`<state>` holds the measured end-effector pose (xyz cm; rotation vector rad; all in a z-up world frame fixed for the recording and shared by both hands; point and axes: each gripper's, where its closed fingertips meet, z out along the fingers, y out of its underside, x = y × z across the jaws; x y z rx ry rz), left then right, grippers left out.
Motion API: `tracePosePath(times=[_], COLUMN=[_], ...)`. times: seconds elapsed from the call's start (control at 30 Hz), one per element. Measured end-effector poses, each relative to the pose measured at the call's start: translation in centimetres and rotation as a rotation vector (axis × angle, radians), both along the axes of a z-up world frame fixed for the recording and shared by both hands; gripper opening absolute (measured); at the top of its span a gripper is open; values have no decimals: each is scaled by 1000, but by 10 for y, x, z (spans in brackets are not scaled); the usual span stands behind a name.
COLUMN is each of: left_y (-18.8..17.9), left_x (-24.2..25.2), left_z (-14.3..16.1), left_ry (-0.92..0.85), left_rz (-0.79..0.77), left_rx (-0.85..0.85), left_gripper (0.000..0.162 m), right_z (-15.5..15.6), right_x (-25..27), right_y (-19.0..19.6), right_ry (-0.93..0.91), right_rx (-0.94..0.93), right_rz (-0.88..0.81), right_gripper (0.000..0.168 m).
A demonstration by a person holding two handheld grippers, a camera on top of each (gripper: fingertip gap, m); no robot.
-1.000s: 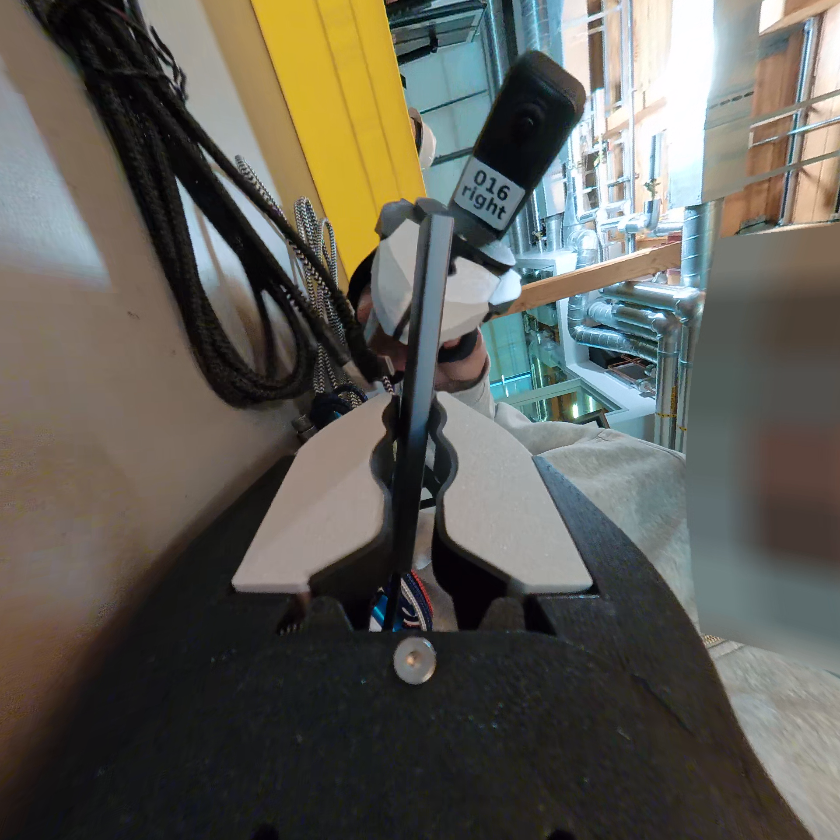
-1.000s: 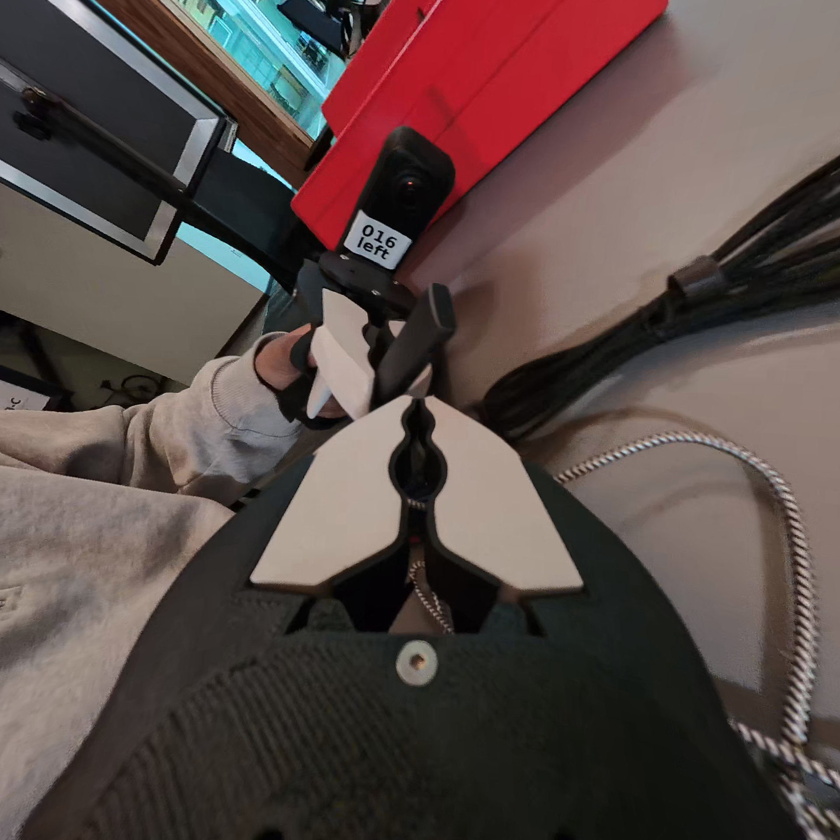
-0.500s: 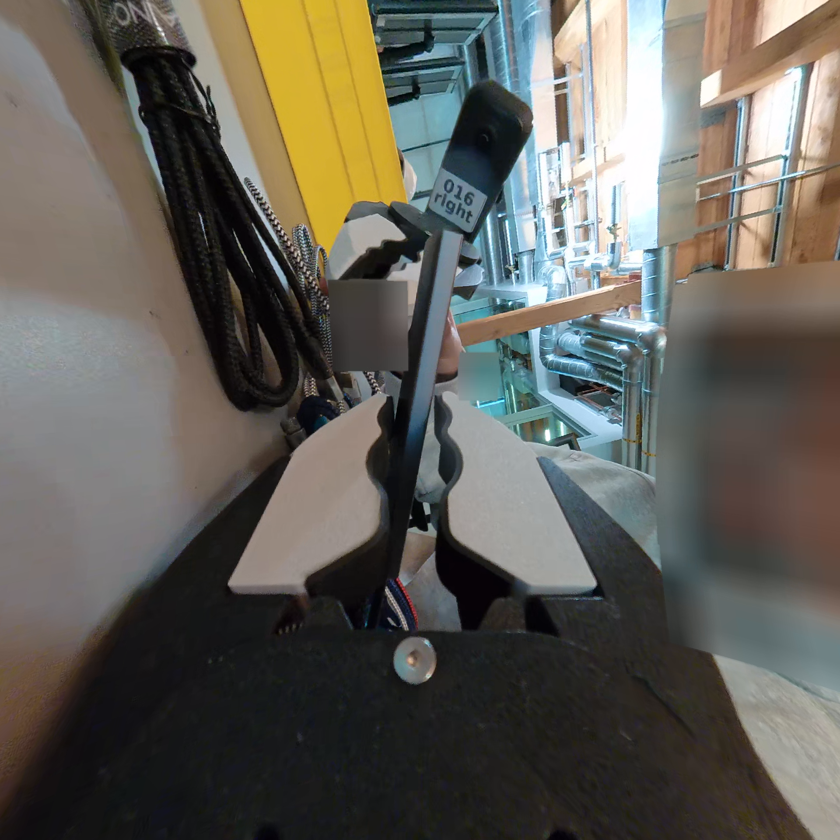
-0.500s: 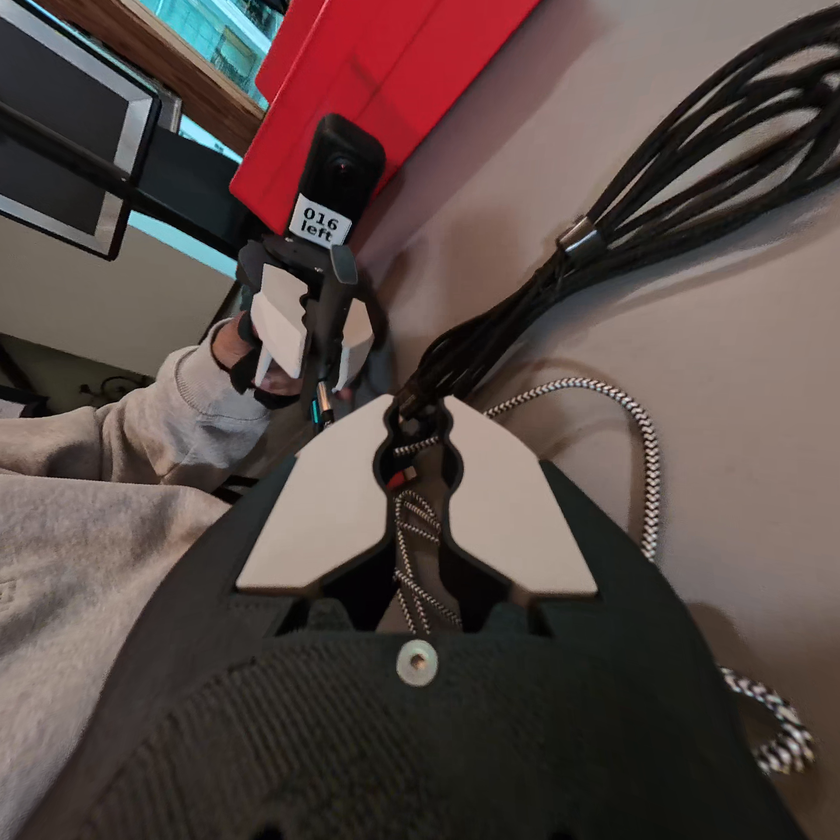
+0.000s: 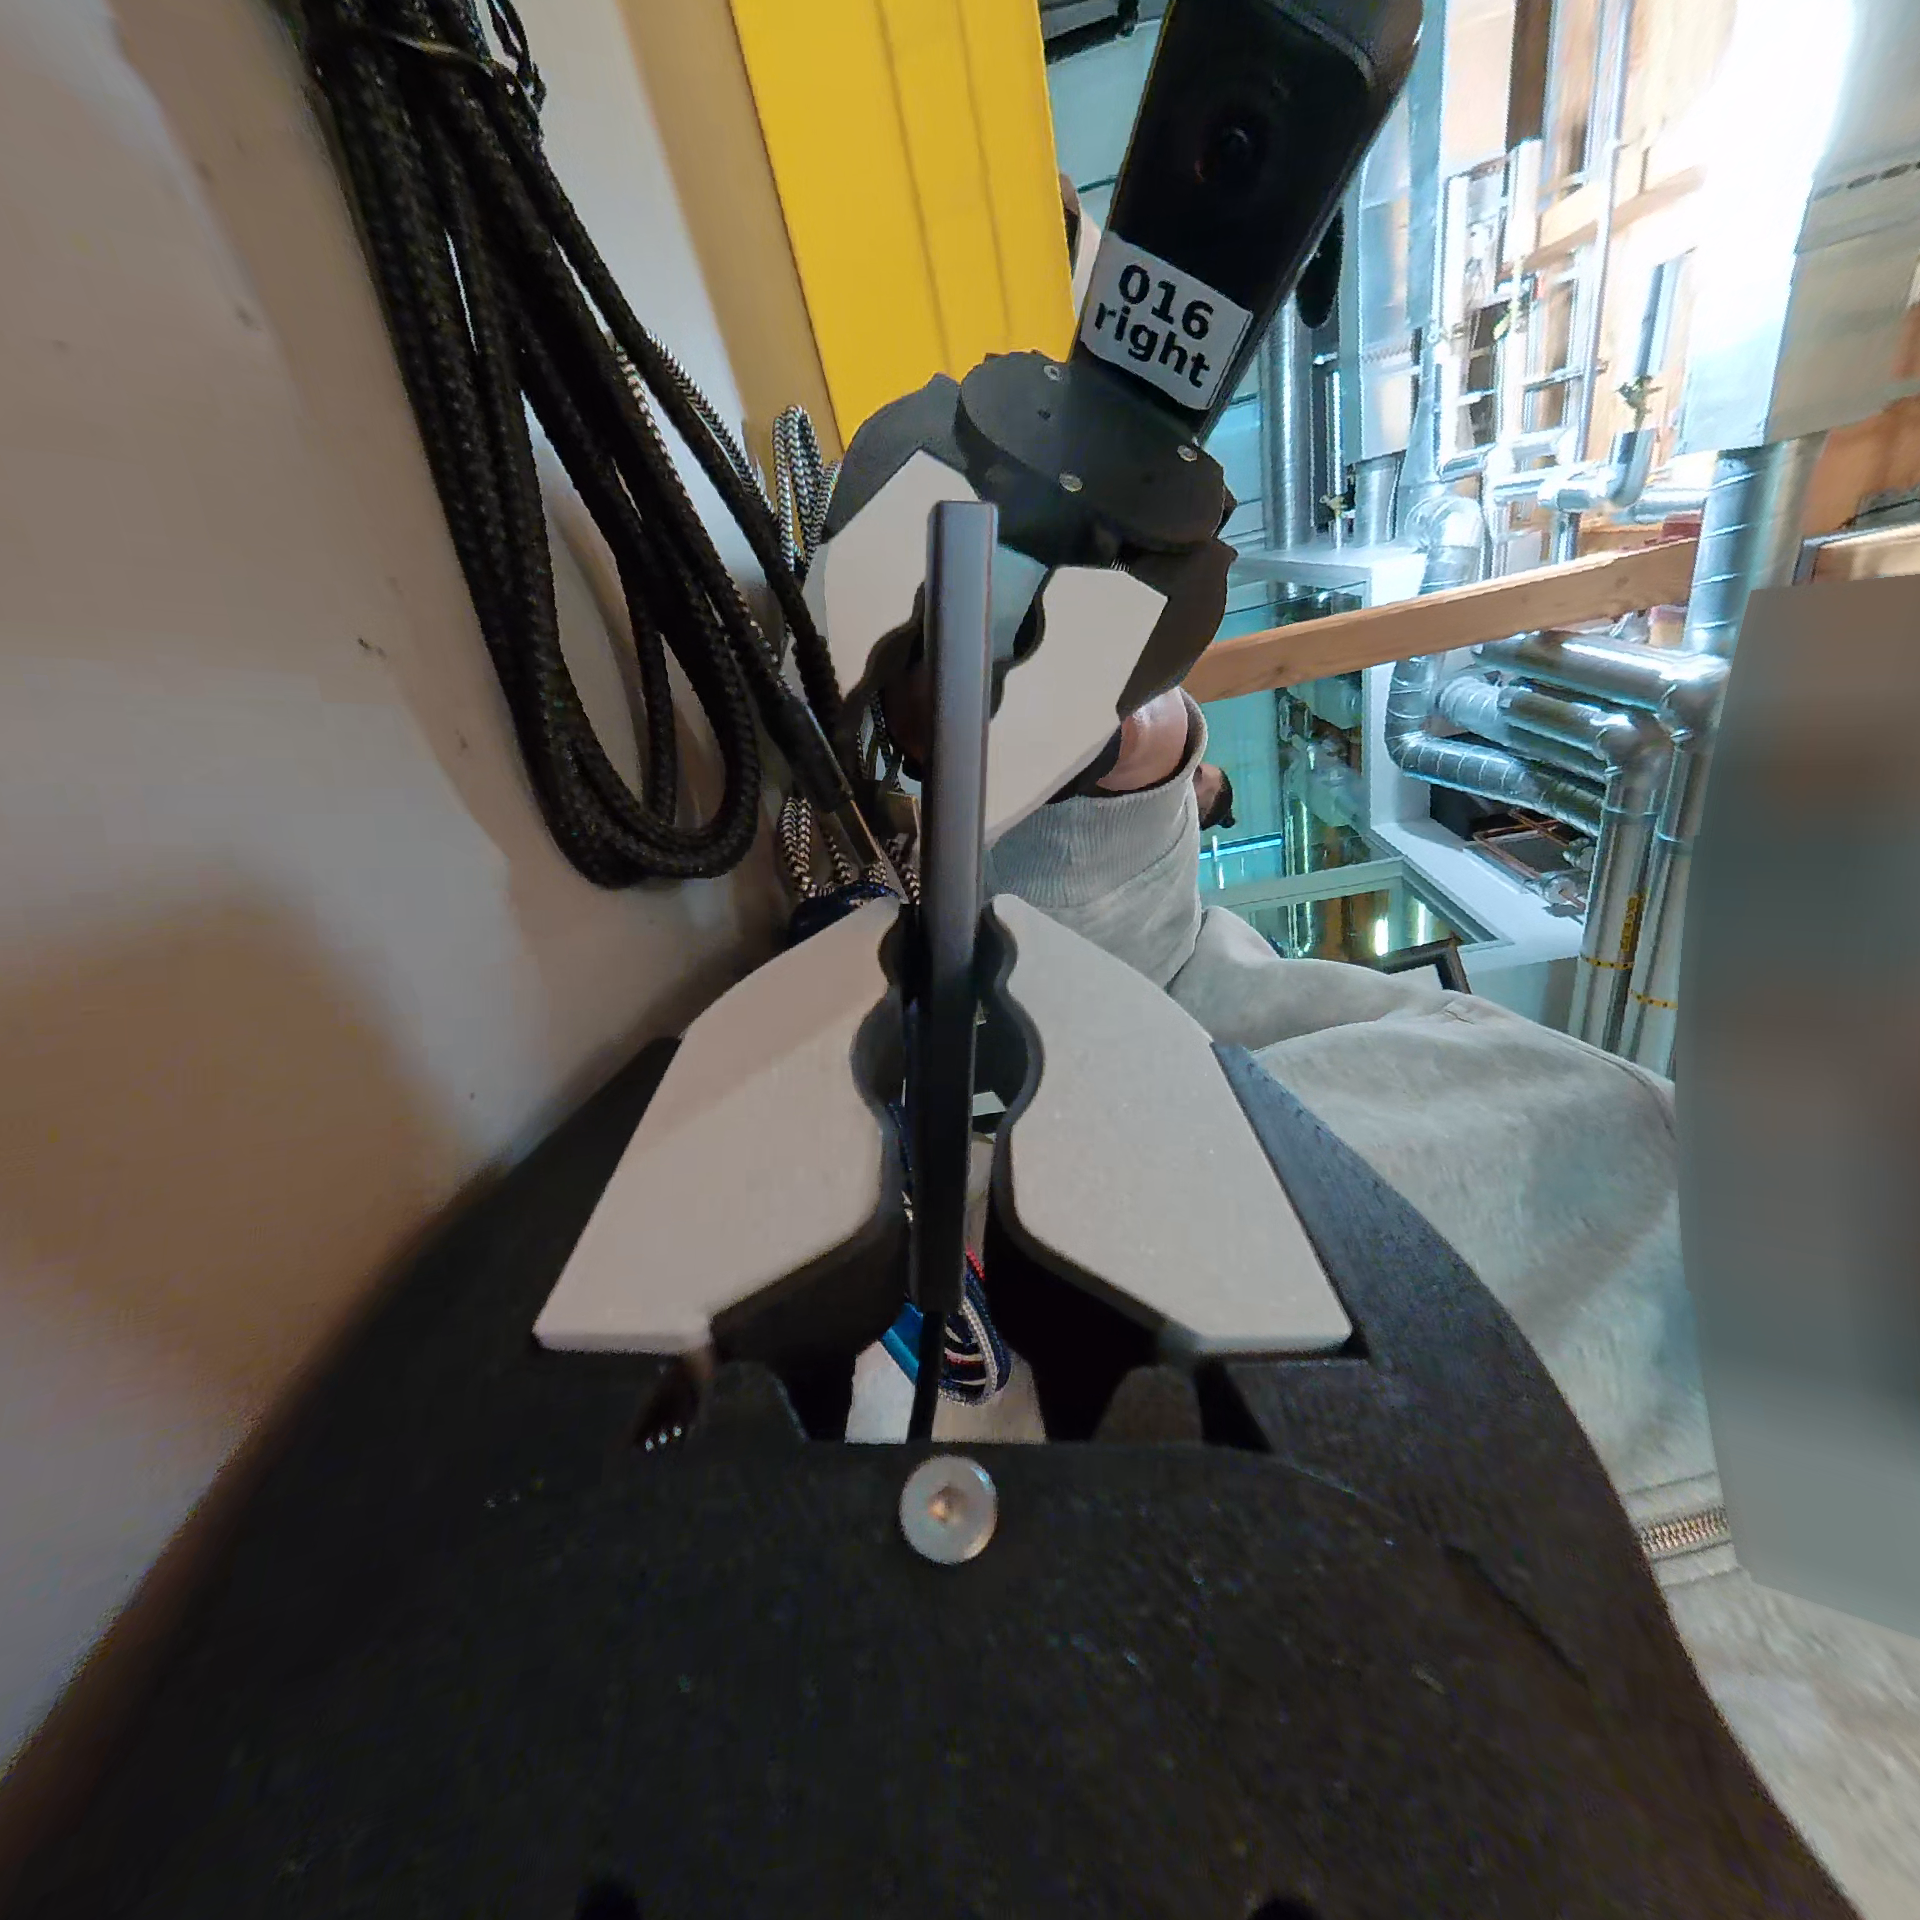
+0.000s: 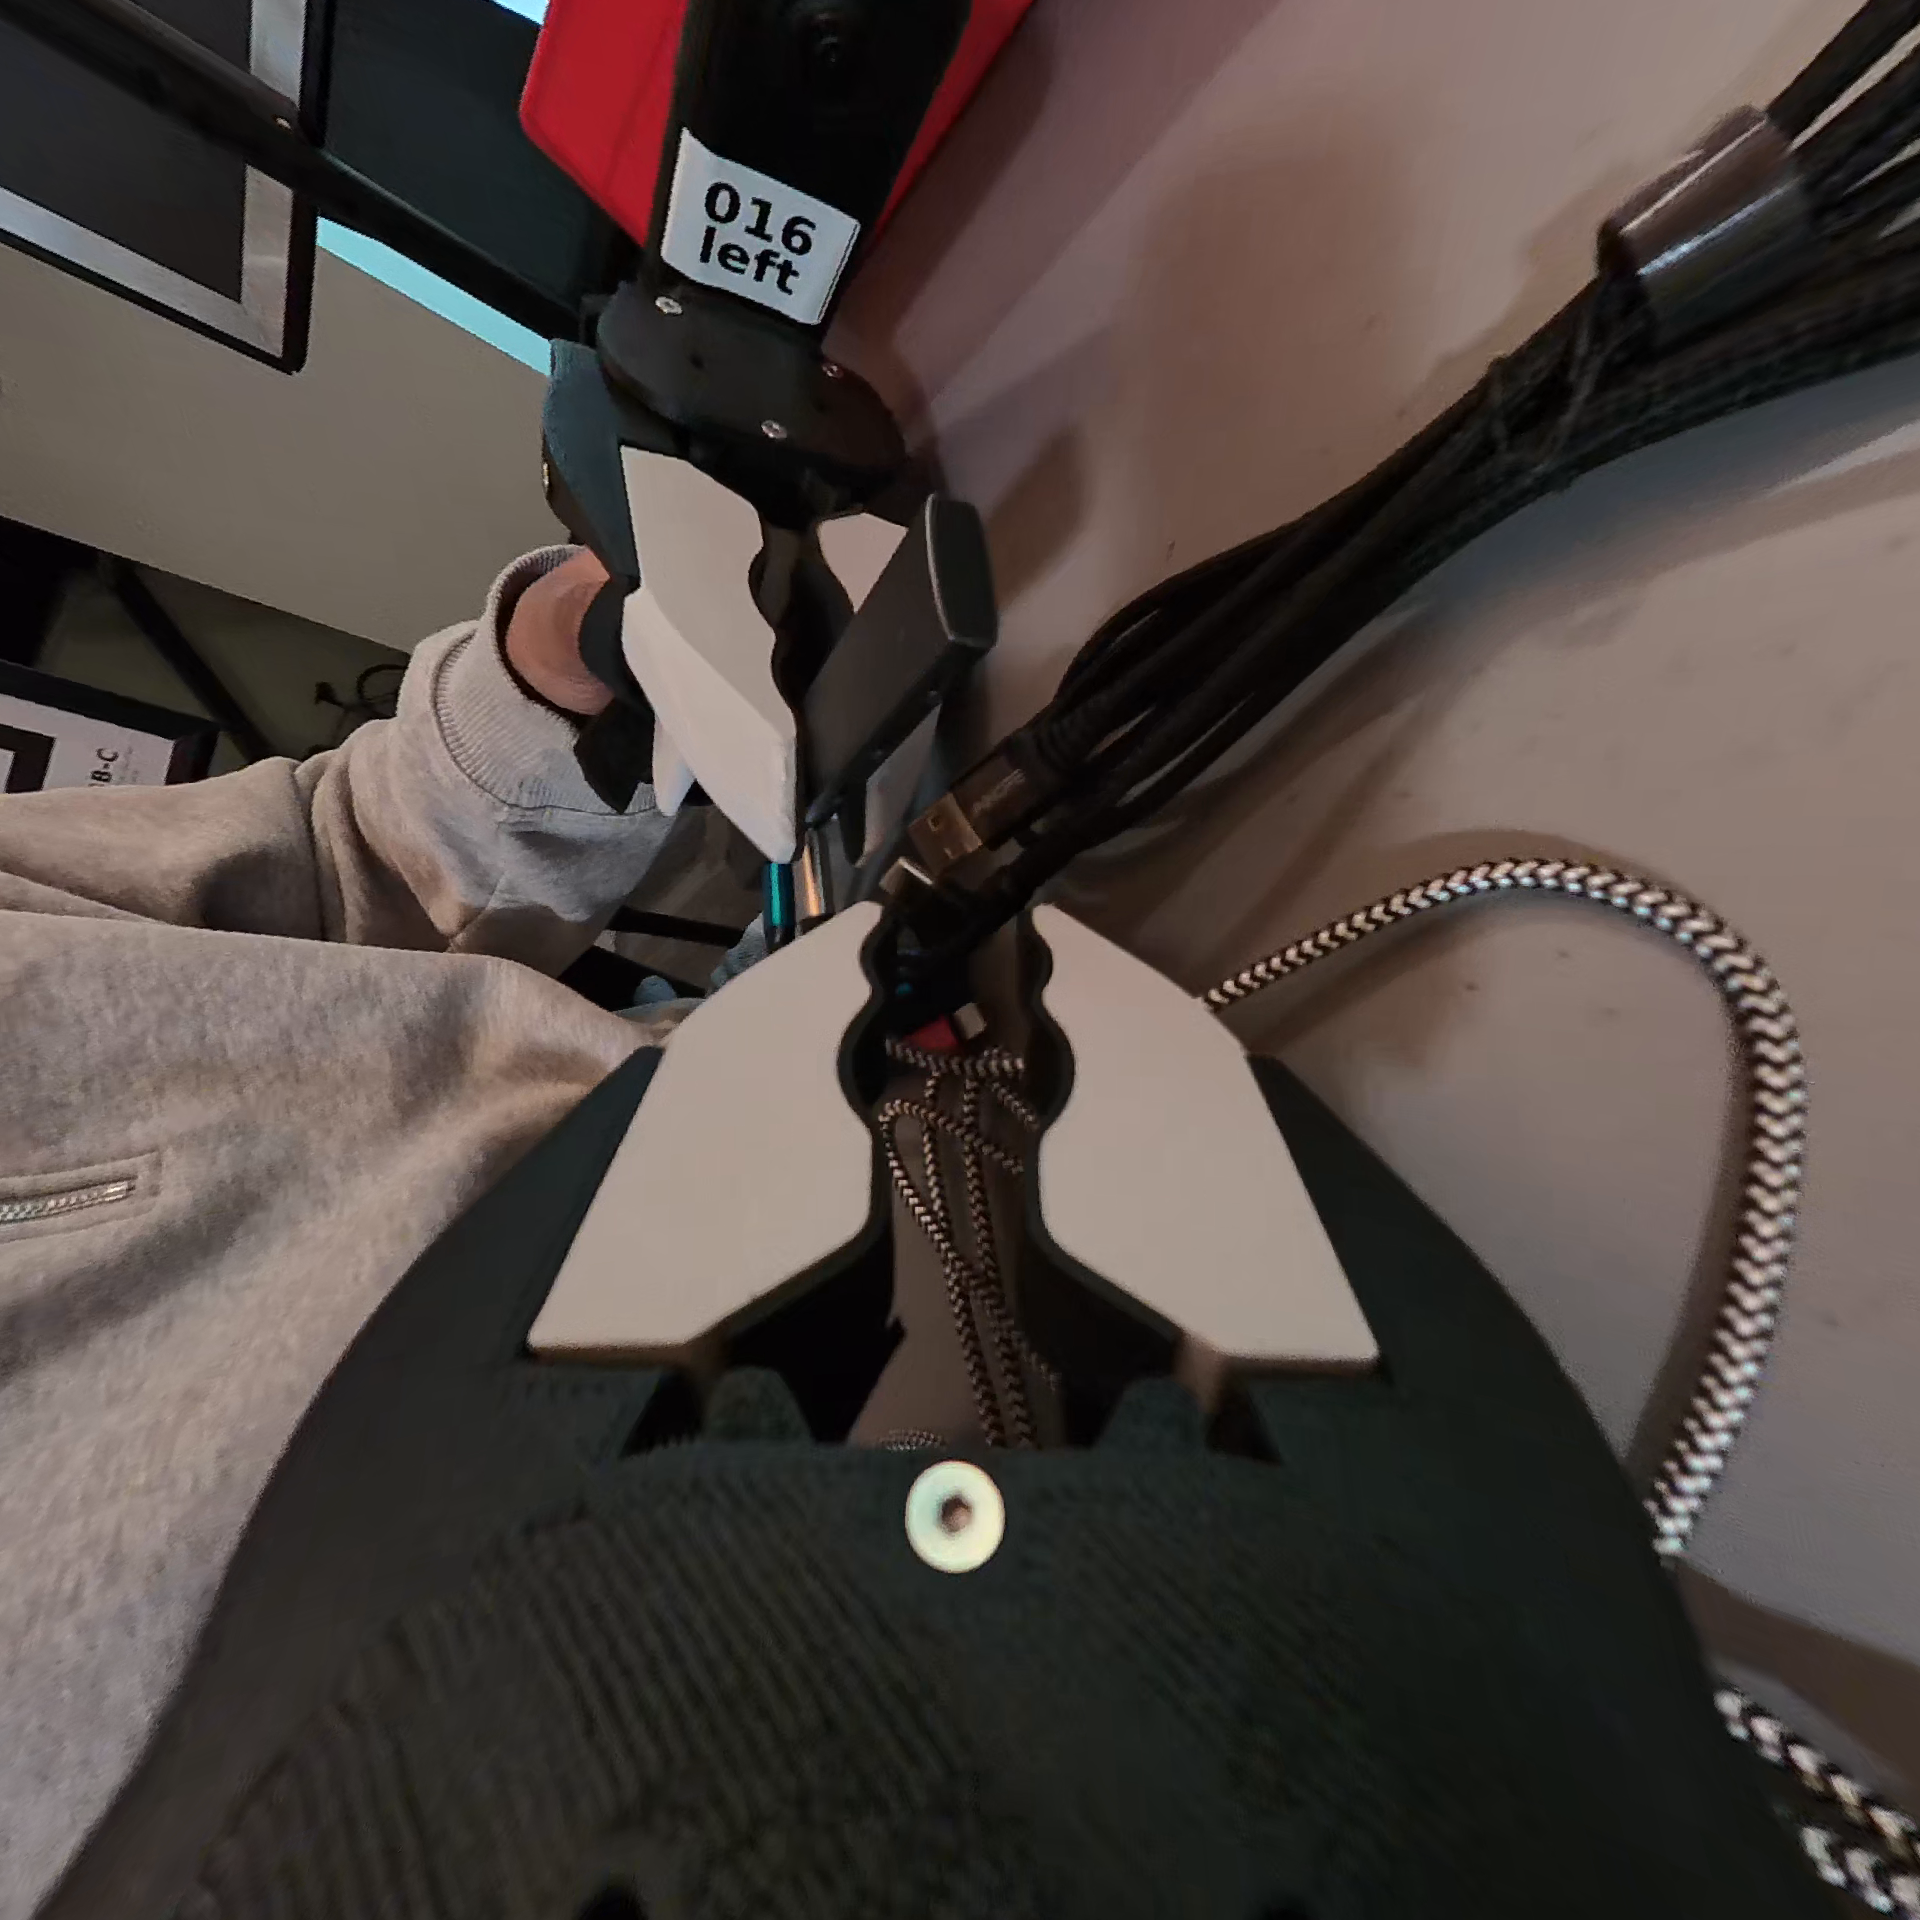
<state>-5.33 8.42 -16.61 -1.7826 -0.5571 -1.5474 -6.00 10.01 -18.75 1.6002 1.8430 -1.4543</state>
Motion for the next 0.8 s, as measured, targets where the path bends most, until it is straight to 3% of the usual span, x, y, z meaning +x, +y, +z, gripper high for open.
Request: tracePosePath(times=[0.13,0.4,0.6,0.8], left_y=[0,1,1,4], left_x=[0,-2,-2,-6], left_z=[0,3,13,6], left_ry=[-1,-5,-3,-18], left_rz=[1,12,3,32], left_rx=[-4,19,84,35], left_gripper=[9,9,10,9], right_z=[3,11,5,6], right_x=[0,-6,-10,-14], right_y=[-5,-6,-6,-9], right_ry=[-2,15,22,94], right_rx=[-49,-132,-46,59], right_rz=[11,-26,-45,-40], right_gripper=[13,12,12,13])
